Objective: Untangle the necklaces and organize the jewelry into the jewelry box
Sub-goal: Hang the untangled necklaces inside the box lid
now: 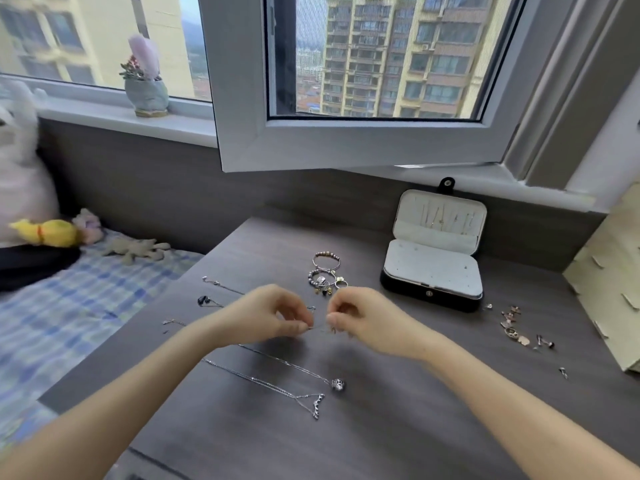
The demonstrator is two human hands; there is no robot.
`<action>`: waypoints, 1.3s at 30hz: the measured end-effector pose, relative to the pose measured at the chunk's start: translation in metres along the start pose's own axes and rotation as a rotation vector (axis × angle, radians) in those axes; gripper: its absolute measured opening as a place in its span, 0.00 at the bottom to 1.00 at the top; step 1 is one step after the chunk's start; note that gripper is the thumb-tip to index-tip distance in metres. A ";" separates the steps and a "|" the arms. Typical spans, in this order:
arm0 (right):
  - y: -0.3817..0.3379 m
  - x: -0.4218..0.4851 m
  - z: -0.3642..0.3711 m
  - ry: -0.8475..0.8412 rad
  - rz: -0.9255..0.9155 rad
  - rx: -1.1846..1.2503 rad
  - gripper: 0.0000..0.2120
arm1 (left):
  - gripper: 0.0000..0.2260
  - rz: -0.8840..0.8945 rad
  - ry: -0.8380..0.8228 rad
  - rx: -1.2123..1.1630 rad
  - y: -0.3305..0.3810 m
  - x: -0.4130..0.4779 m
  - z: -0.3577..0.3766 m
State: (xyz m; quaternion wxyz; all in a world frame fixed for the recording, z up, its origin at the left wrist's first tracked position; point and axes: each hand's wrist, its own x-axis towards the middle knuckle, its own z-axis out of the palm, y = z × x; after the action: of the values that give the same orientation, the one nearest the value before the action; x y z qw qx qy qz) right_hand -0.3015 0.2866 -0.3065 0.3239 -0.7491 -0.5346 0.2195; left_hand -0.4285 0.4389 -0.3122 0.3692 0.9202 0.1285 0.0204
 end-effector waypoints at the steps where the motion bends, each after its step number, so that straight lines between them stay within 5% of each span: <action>1: -0.003 -0.001 -0.005 0.007 0.000 0.038 0.12 | 0.04 0.019 0.007 -0.020 0.002 0.000 0.001; 15: -0.040 -0.019 -0.058 -0.052 0.006 0.268 0.05 | 0.05 0.099 0.068 -0.617 0.048 0.013 0.018; 21: -0.053 -0.032 -0.086 0.027 -0.013 0.593 0.04 | 0.04 0.055 0.147 -0.561 0.047 0.021 0.028; 28: -0.035 -0.066 -0.129 0.029 -0.081 0.788 0.08 | 0.05 -0.109 0.146 -0.980 0.033 0.031 0.032; 31: -0.012 -0.082 -0.131 0.034 -0.002 0.791 0.18 | 0.08 -0.157 0.145 -1.249 0.040 0.037 0.031; 34: 0.013 -0.097 -0.126 0.124 0.142 0.772 0.14 | 0.09 -0.219 0.162 -1.473 0.050 0.042 0.027; 39: 0.051 -0.118 -0.104 0.223 0.357 0.574 0.07 | 0.07 -0.271 0.150 -1.255 0.059 0.053 0.024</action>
State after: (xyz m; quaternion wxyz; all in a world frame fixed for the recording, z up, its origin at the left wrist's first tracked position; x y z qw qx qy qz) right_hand -0.2369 0.1378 -0.2729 0.5343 -0.7284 -0.2731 0.3307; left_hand -0.3606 0.3947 -0.2921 0.8264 0.5011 0.2325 0.1090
